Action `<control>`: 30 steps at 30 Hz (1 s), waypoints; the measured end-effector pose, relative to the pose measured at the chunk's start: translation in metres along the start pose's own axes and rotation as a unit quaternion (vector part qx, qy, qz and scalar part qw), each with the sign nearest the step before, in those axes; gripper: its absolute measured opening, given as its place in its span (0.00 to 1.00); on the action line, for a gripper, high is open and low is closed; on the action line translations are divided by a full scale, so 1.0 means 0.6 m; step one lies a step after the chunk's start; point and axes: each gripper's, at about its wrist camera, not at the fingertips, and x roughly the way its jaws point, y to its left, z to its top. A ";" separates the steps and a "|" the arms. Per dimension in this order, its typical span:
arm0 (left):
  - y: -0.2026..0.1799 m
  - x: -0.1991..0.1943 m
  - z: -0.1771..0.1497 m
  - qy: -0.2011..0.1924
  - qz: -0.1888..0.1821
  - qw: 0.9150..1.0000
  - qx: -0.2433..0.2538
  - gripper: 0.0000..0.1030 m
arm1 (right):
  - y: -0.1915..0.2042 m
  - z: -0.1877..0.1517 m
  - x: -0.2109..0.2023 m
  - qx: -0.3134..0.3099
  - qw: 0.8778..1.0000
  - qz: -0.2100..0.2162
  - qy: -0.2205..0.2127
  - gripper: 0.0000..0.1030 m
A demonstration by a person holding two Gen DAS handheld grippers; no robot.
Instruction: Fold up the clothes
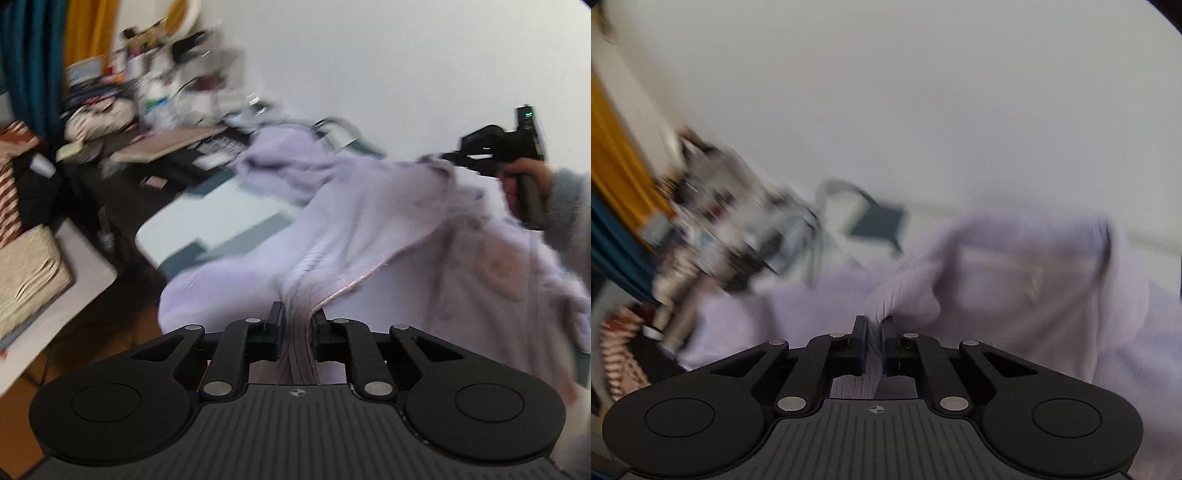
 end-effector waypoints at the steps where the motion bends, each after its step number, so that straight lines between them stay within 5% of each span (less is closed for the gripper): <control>1: -0.007 -0.004 0.000 0.009 -0.012 1.000 0.014 0.14 | 0.003 0.009 -0.018 -0.009 1.000 0.007 -0.006 0.06; 7: -0.081 0.035 -0.053 0.086 -0.064 0.990 0.093 0.14 | -0.039 0.016 -0.043 -0.033 0.999 -0.026 0.032 0.06; 13: -0.103 0.075 -0.075 0.121 -0.122 0.984 0.054 0.14 | -0.071 -0.001 -0.056 -0.040 0.997 -0.057 0.020 0.06; 15: -0.106 0.104 -0.090 0.151 -0.132 0.979 0.040 0.20 | -0.081 -0.015 -0.039 -0.050 0.995 -0.080 0.026 0.06; 17: -0.113 0.123 -0.101 0.178 -0.128 0.975 0.041 0.41 | -0.088 -0.032 -0.018 -0.064 0.992 -0.106 0.034 0.06; 19: -0.111 0.112 -0.101 0.173 -0.133 0.975 0.046 0.55 | -0.088 -0.049 -0.002 -0.089 0.985 -0.139 0.043 0.13; 20: -0.102 0.100 -0.096 0.162 -0.137 0.976 0.043 0.69 | -0.084 -0.054 -0.004 -0.097 0.982 -0.156 0.040 0.27; 21: -0.088 0.089 -0.091 0.150 -0.138 0.978 0.032 0.73 | -0.080 -0.058 -0.007 -0.105 0.979 -0.170 0.037 0.43; 22: -0.069 0.078 -0.086 0.138 -0.138 0.981 0.016 0.75 | -0.077 -0.058 -0.017 -0.107 0.978 -0.174 0.028 0.49; 27: 0.096 0.065 -0.069 0.080 -0.090 0.982 -0.142 0.77 | -0.046 -0.033 -0.064 -0.122 0.981 -0.148 0.004 0.51; 30: 0.197 0.103 -0.076 0.065 -0.056 0.965 -0.248 0.77 | 0.009 -0.022 -0.057 -0.130 0.986 -0.100 0.023 0.51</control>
